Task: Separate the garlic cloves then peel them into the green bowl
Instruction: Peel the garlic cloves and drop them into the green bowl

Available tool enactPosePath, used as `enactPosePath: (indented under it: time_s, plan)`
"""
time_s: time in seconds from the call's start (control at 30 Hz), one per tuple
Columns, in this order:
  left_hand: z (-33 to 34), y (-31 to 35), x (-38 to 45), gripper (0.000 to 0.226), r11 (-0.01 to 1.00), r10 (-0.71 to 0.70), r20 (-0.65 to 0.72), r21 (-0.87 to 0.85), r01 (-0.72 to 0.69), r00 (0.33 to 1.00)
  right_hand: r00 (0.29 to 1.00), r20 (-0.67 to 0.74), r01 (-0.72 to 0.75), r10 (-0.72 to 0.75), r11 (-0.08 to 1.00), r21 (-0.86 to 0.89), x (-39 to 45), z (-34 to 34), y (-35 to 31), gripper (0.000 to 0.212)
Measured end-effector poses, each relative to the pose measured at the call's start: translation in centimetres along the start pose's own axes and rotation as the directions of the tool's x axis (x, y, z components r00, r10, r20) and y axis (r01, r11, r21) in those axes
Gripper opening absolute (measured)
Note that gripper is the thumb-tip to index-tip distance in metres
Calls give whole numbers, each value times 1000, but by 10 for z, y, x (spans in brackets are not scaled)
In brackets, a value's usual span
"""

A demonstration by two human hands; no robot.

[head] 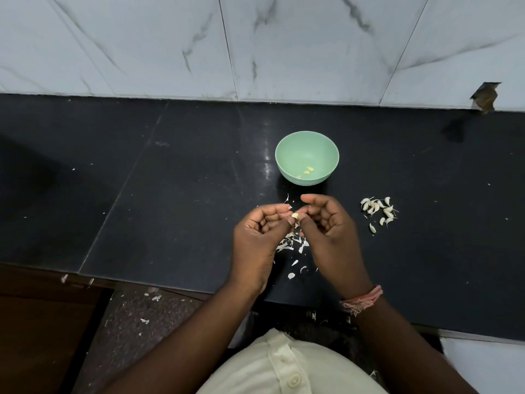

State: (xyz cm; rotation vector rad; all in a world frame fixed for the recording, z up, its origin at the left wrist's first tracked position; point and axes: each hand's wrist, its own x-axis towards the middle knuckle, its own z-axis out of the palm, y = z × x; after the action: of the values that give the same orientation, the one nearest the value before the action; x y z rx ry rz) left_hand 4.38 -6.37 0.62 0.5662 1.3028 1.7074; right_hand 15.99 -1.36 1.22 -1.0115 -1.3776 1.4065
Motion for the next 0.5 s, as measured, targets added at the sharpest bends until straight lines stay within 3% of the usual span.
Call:
enactPosePath:
  time_s: [0.17, 0.3, 0.5]
  plan:
    - [-1, -4, 4, 19, 999, -15, -73, 27, 17, 997, 990, -44, -127, 137, 975, 181, 3, -1, 5, 28]
    - [-7, -7, 10, 27, 997, -62, -127, 46, 69, 990, 965, 3, -231, 262, 848, 476, 8, -3, 5, 31]
    - [9, 4, 12, 21, 988, -138, 46, -64, 141, 989, 958, 110, -265, 265, 669, 695, 13, -5, -2, 32]
